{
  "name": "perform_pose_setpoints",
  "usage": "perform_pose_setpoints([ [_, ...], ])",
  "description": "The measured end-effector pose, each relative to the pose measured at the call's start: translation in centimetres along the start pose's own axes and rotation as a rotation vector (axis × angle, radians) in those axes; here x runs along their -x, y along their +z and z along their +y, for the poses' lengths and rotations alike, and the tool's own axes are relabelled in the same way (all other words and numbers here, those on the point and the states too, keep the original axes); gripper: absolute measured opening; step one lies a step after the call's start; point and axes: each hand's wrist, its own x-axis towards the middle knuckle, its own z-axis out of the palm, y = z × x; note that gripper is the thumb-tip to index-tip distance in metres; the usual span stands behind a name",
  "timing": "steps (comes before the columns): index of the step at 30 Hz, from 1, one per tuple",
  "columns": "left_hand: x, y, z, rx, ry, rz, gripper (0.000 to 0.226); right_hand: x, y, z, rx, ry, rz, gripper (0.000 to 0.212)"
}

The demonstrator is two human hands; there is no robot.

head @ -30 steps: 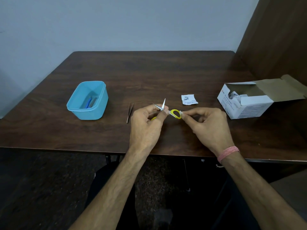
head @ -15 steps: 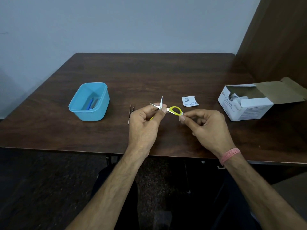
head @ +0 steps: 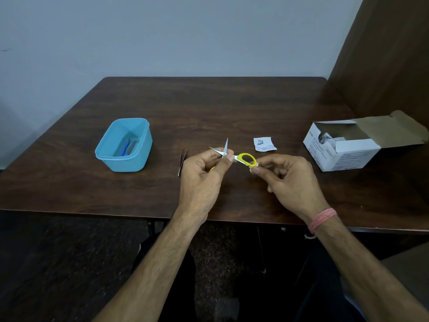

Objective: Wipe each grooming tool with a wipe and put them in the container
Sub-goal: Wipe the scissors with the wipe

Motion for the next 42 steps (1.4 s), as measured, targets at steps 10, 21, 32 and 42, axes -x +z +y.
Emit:
perform_pose_setpoints([
  [10,0.1,0.0,0.0,-0.033,0.025,-0.017,0.009,-0.4,-0.2,0.7,-0.099,0.016,0.046,0.012],
  [21,0.0,0.0,-0.3,-0.048,0.024,0.022,0.007,0.1,-0.2,0.1,-0.079,0.014,0.036,0.008],
  [32,0.0,0.1,-0.2,-0.038,0.044,0.007,0.008,0.0,0.0,-0.3,-0.136,0.067,0.073,0.009],
  [42,-0.1,-0.2,-0.3,-0.126,0.094,-0.021,0.022,0.1,0.1,-0.5,-0.108,0.092,0.080,0.010],
])
